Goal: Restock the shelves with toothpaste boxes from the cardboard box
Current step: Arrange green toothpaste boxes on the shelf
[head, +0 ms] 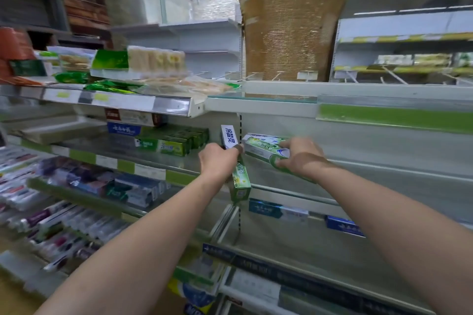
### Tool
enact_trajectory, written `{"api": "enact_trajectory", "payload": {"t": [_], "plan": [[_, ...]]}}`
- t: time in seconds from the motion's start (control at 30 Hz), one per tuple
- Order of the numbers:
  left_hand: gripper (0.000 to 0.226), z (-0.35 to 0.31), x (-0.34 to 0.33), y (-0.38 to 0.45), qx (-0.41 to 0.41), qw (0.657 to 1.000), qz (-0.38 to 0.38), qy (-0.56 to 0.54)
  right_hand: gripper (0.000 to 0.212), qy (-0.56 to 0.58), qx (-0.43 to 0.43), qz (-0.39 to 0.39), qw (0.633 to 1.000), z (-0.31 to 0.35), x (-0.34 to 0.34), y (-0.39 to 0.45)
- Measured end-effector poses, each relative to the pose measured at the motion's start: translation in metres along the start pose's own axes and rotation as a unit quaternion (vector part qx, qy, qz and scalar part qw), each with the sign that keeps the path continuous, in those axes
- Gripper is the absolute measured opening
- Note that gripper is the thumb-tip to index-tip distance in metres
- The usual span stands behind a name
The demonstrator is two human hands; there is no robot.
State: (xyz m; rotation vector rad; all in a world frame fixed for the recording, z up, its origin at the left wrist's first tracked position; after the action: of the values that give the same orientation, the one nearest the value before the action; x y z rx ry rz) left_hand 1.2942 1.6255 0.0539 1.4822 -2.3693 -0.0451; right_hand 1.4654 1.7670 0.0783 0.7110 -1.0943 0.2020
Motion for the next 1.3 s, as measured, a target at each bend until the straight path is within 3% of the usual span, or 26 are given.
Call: {"api": "enact_trajectory", "payload": {"t": [0.23,0.43,0.83,1.3], "plan": [[0.036,0.01,-0.01,0.024,0.035,0.999,-0.021,-0.029,0.049,-0.012,0.054,-0.007,0.998,0.002,-0.022,0.023],[0.037,0.007,-0.02,0.042,0.047,0.999,0.01,0.003,0.034,-0.078,0.084,-0.027,0.993,0.009,-0.031,0.036],[0.037,0.008,-0.008,0.053,0.069,0.996,0.041,0.027,0.047,-0.119,0.08,-0.041,0.989,0.016,-0.045,0.054],[0.035,0.015,-0.005,0.051,0.09,0.995,0.047,0.023,0.042,-0.127,0.08,-0.055,0.987,0.014,-0.044,0.046]]}}
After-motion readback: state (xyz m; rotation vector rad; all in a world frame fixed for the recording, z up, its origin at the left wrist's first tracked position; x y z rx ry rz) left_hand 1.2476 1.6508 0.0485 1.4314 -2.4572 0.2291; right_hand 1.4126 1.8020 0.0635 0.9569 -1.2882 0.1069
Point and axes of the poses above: each hand's wrist, its own y-axis towards the middle knuckle, its own x-axis out of the back of the hand, z = x × y, the point moved 7 cm from there along y, towards the middle knuckle, and after that the axes turned 8 degrees about -z, right-handed, at the moved point
